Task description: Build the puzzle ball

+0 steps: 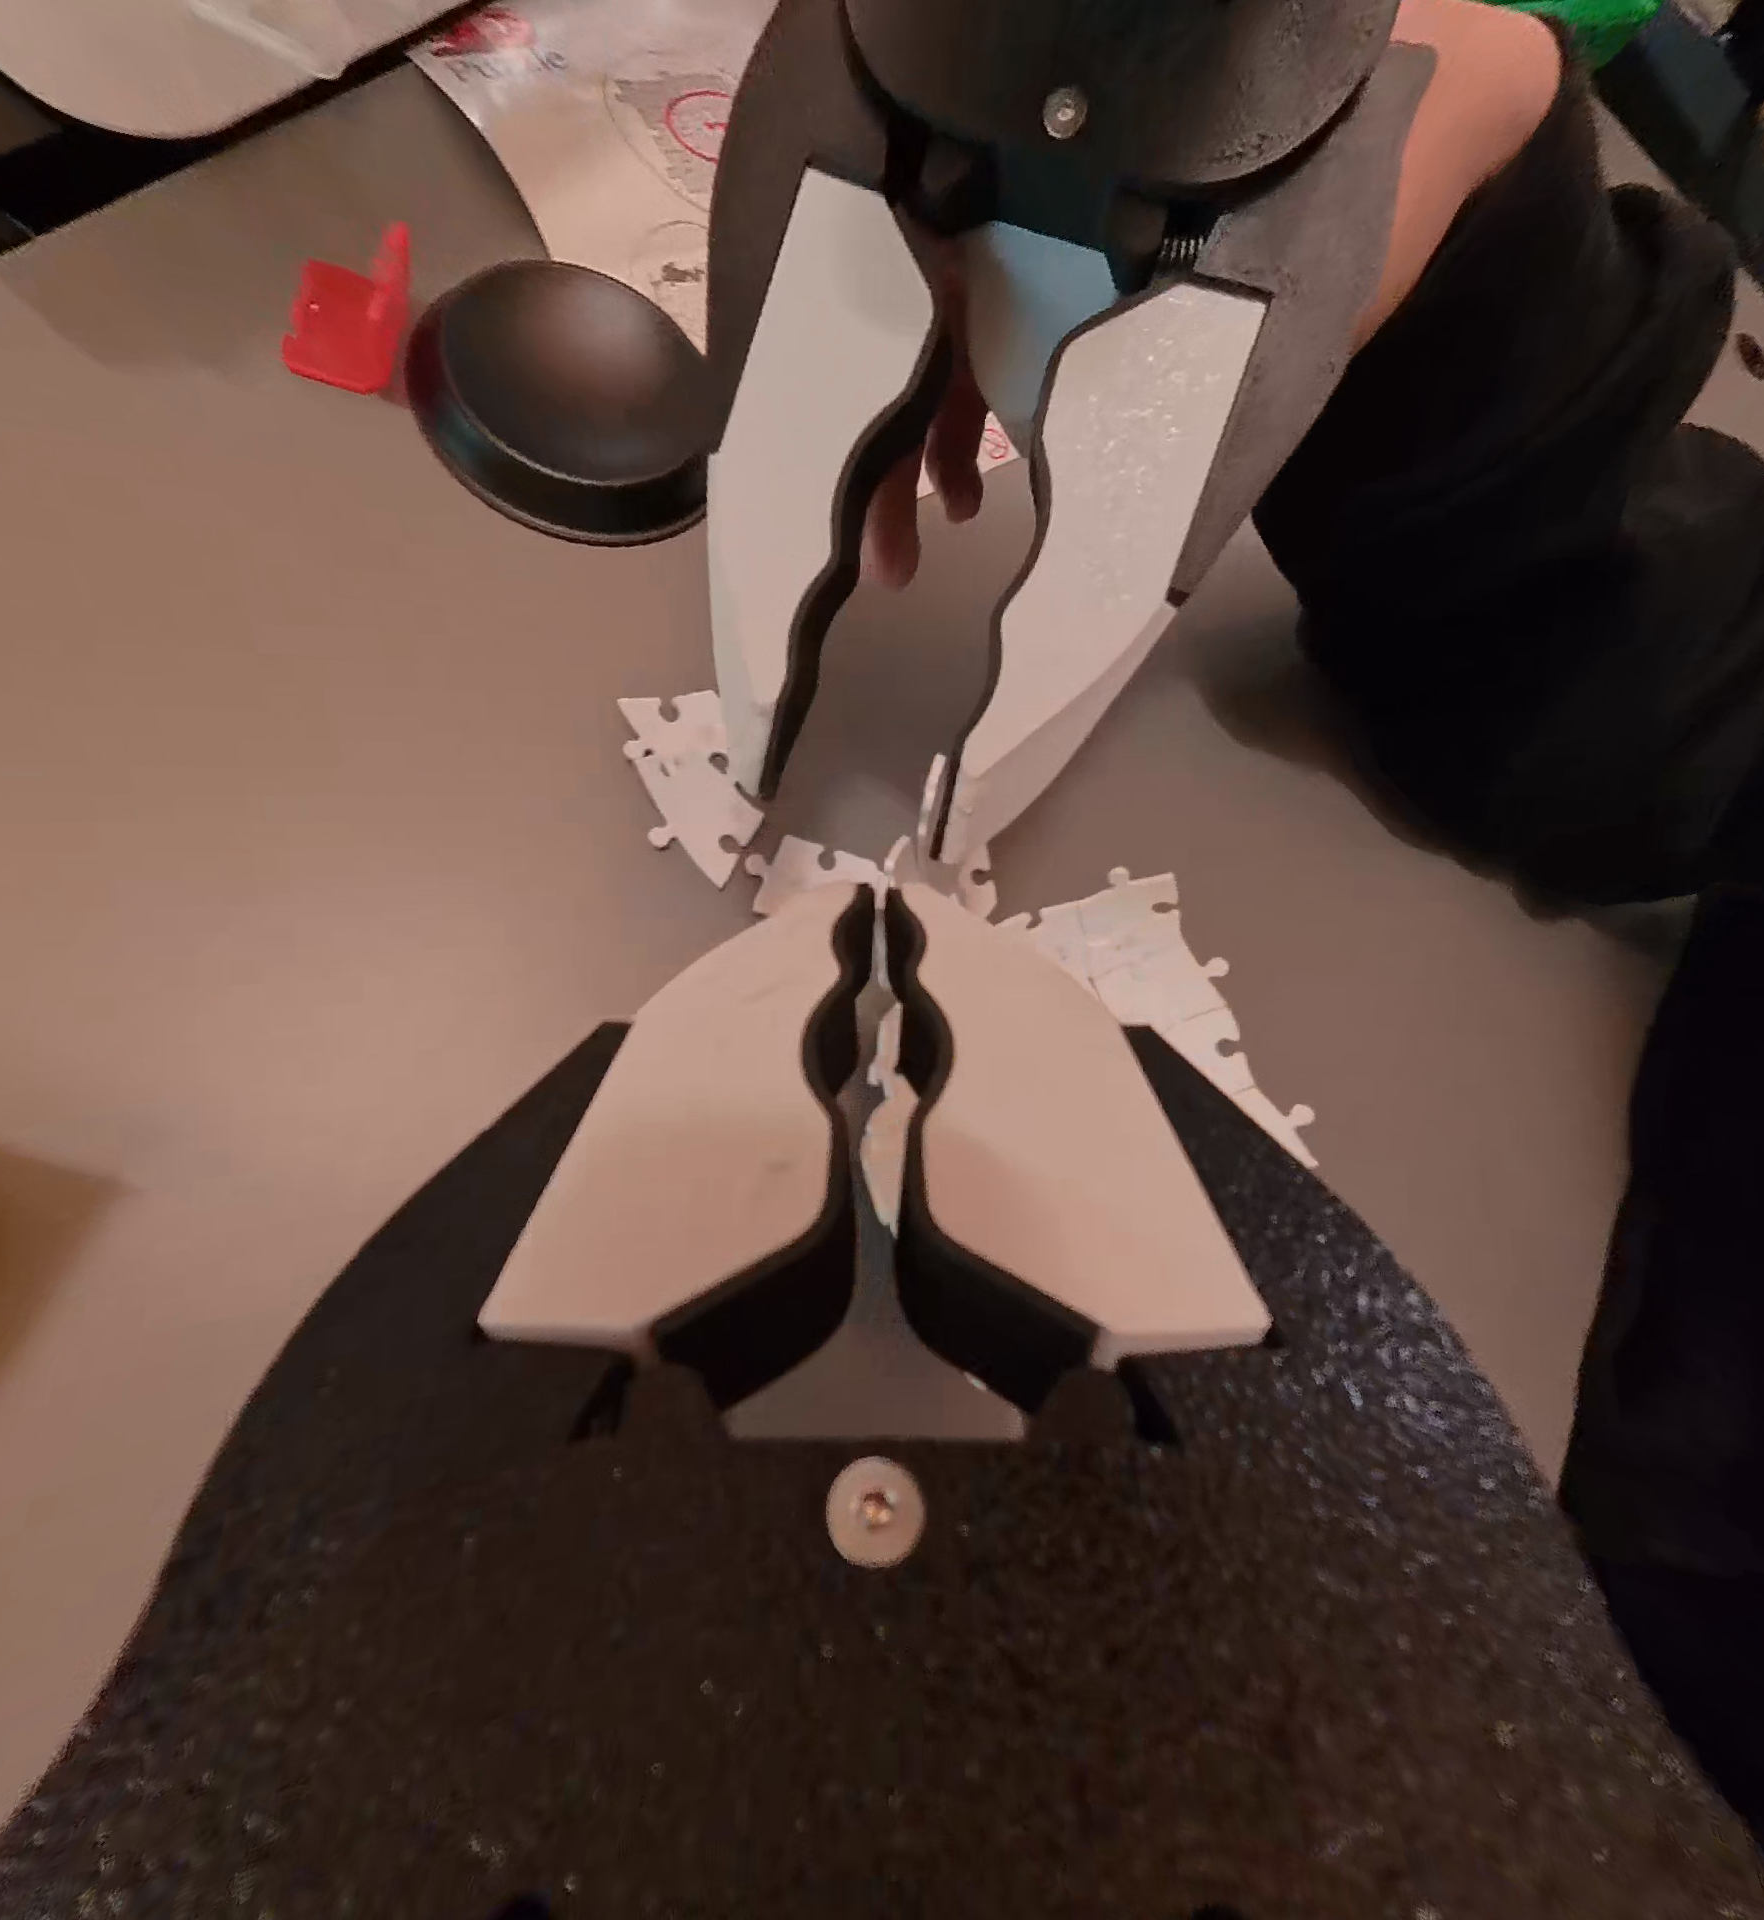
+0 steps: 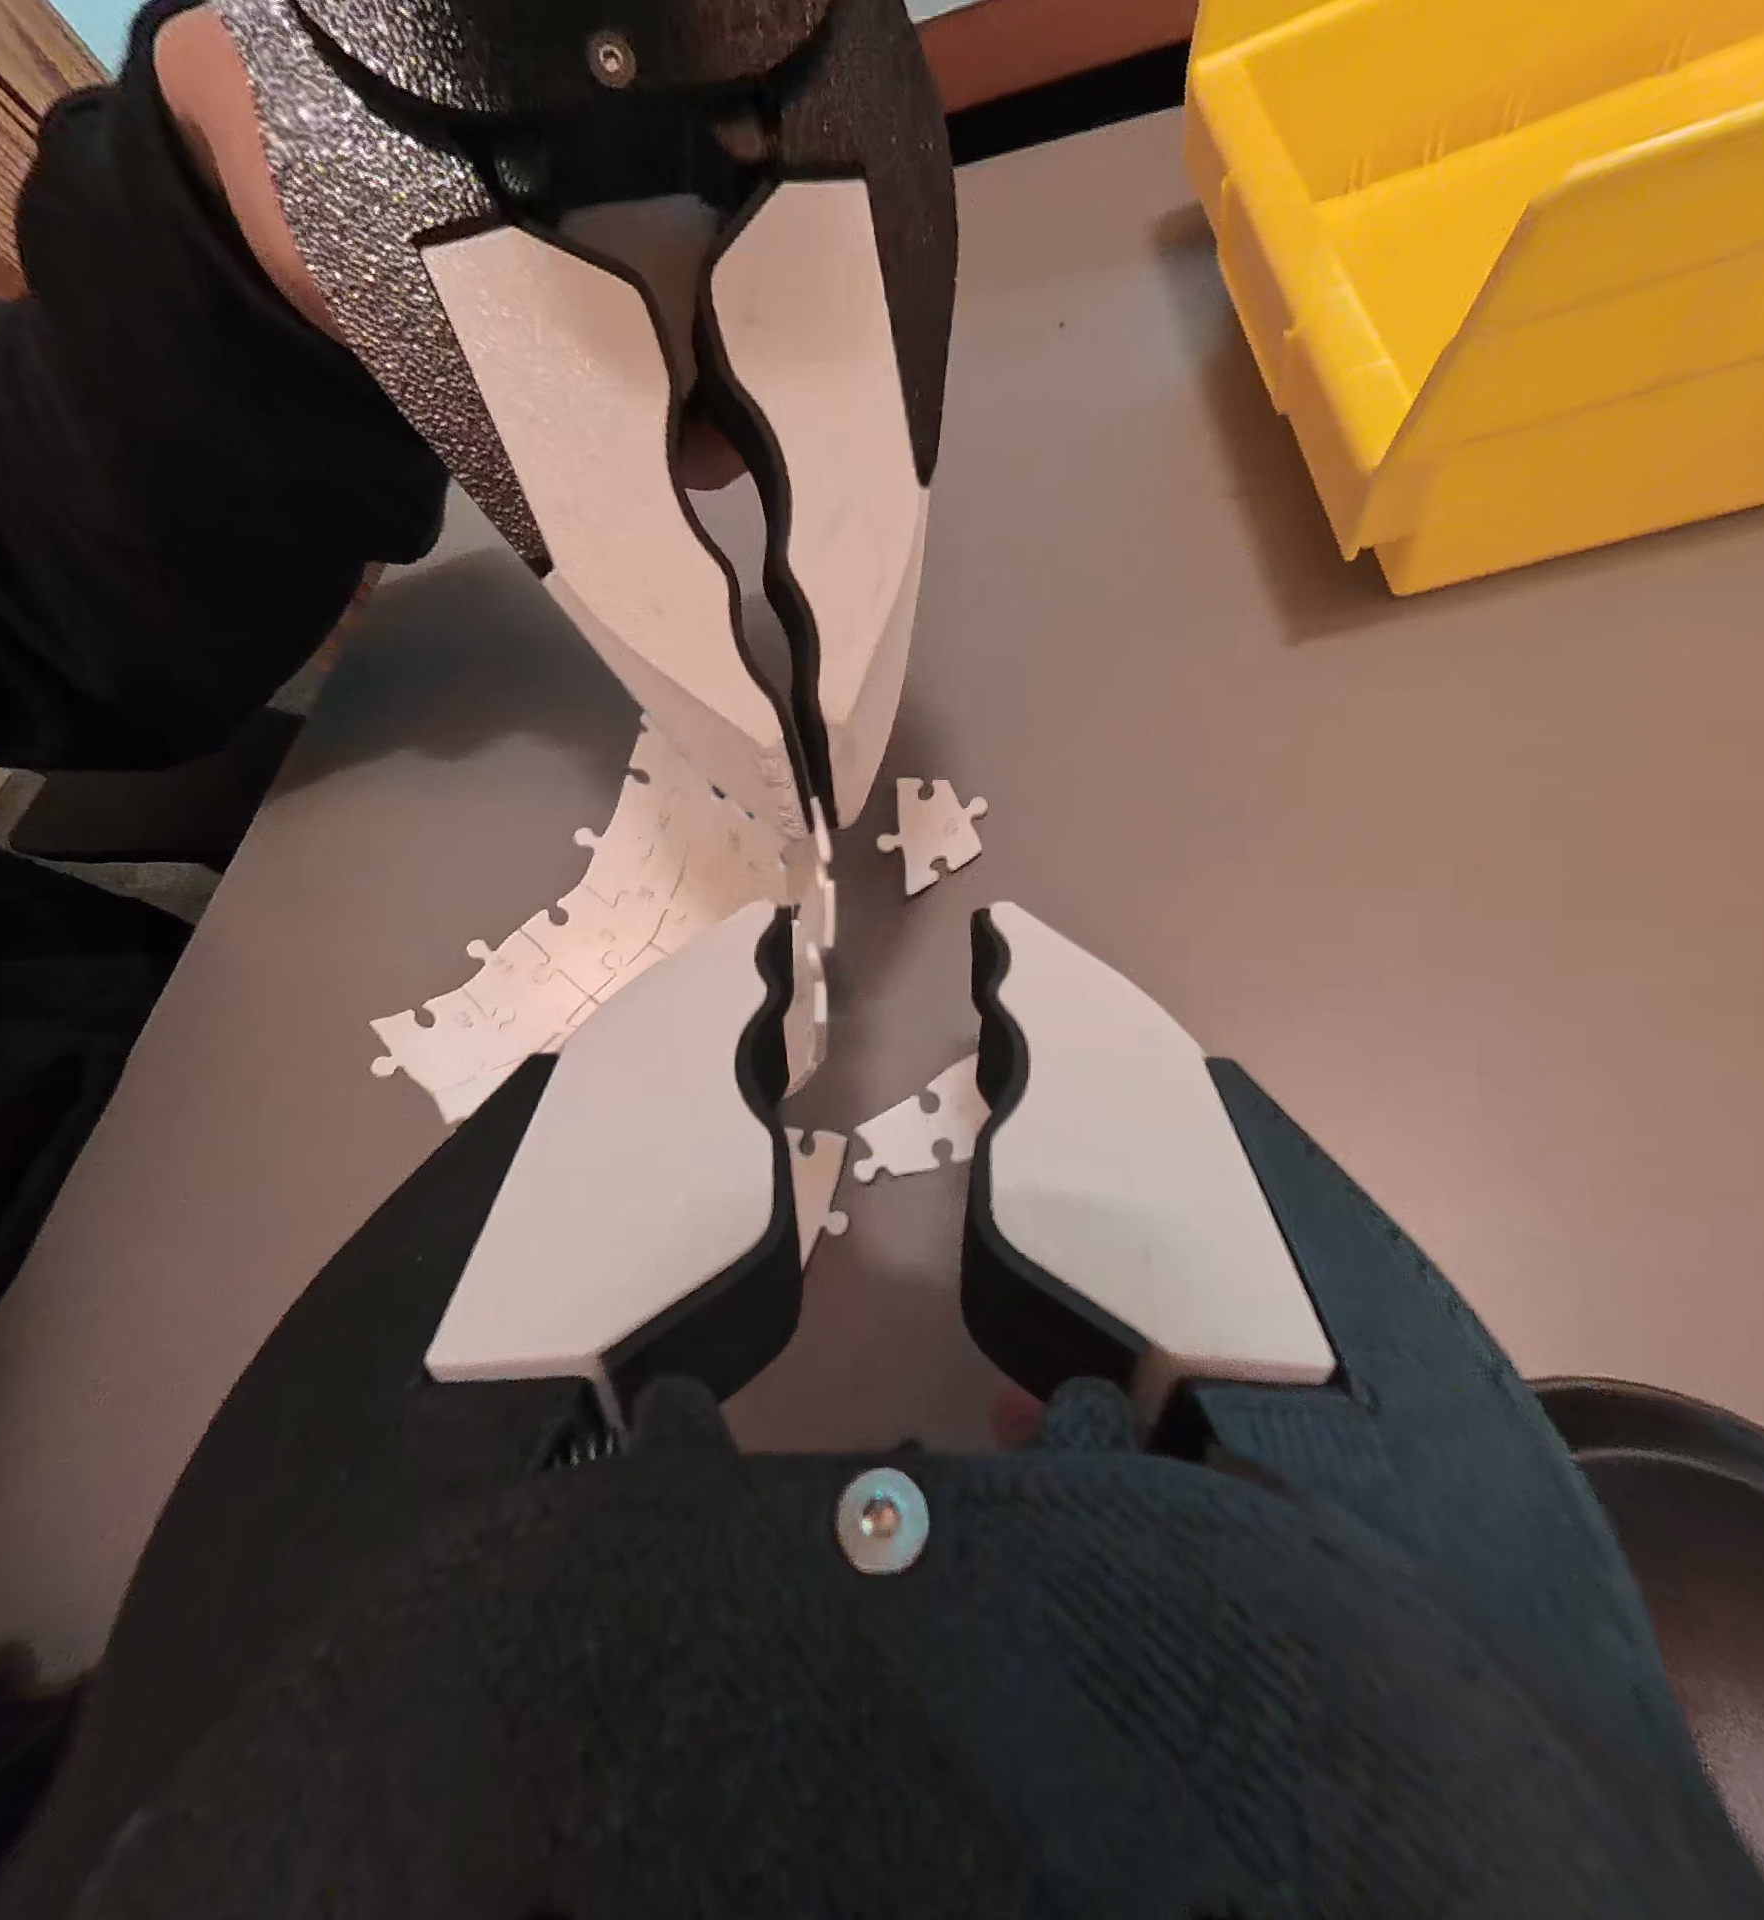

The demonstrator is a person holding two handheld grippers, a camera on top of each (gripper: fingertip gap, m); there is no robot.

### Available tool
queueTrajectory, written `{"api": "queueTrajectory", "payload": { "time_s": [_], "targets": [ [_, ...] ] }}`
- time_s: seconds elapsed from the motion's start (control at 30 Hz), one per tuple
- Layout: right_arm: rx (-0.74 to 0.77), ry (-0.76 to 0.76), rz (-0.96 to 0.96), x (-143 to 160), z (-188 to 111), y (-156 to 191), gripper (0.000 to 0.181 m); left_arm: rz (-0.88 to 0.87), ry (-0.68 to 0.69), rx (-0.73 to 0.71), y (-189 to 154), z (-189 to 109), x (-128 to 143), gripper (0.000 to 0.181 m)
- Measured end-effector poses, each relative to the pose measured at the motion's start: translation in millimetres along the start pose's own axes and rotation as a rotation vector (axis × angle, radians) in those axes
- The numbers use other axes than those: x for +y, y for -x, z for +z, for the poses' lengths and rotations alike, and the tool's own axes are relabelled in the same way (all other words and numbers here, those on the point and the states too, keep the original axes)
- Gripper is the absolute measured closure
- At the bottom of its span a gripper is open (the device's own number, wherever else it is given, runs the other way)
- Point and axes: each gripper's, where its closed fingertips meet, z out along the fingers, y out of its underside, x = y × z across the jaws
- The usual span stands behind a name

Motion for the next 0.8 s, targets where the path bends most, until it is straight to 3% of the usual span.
{"api": "queueTrajectory", "payload": {
  "time_s": [0.23, 0.4, 0.8],
  "targets": [
    [-0.022, -0.171, 0.098, -12, -14, 6, 0.149, 0.091, -0.046, 0.118, -3, 9, 5, 0.18],
    [0.001, -0.289, 0.111, -17, -24, 7, 0.13, 0.119, -0.082, 0.143, 0, 9, 12, 0.18],
    [0.035, -0.13, 0.174, 6, -3, 13, 0.134, 0.145, -0.111, 0.18, 1, 14, 15, 0.18]
  ]
}}
